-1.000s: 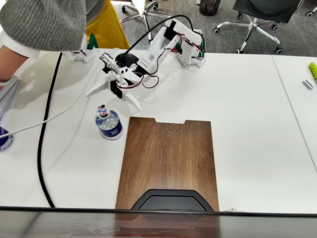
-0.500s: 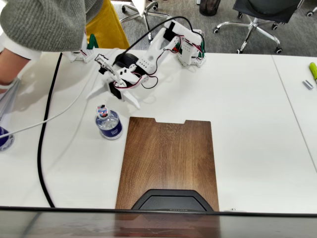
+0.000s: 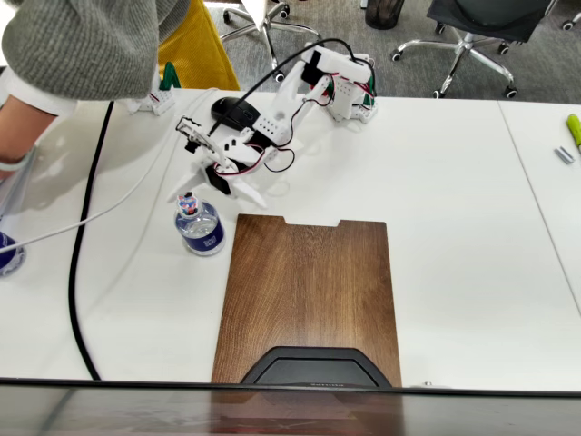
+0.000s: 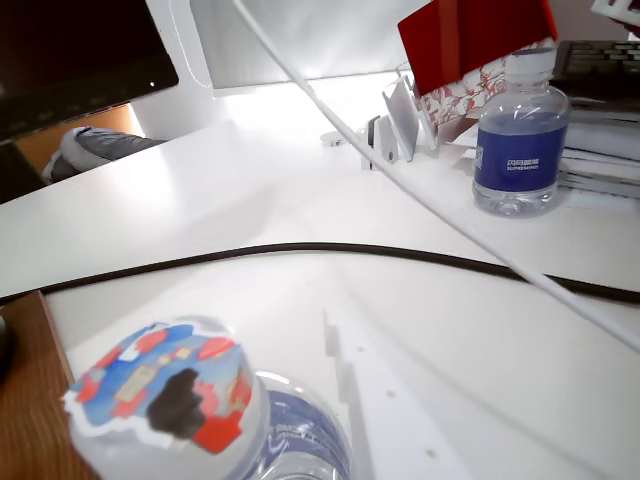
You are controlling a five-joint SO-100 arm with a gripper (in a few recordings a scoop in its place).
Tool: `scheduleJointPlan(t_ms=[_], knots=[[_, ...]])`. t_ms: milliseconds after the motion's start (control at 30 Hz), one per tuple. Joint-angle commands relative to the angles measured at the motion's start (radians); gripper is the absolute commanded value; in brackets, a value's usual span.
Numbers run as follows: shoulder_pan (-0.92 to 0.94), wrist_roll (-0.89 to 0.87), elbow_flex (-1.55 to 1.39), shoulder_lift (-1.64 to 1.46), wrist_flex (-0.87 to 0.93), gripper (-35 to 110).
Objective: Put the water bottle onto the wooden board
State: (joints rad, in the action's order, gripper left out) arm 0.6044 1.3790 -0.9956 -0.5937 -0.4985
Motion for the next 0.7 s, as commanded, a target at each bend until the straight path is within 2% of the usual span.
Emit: scheduleJointPlan(t_ms=[0, 500, 667], knots=[[-0.006, -0.020, 0.048, -0.023, 0.002, 88], [0.003, -0.020, 0.132, -0.034, 0.054, 88], [0.009, 0.163, 0.152, -0.014, 0.071, 88]])
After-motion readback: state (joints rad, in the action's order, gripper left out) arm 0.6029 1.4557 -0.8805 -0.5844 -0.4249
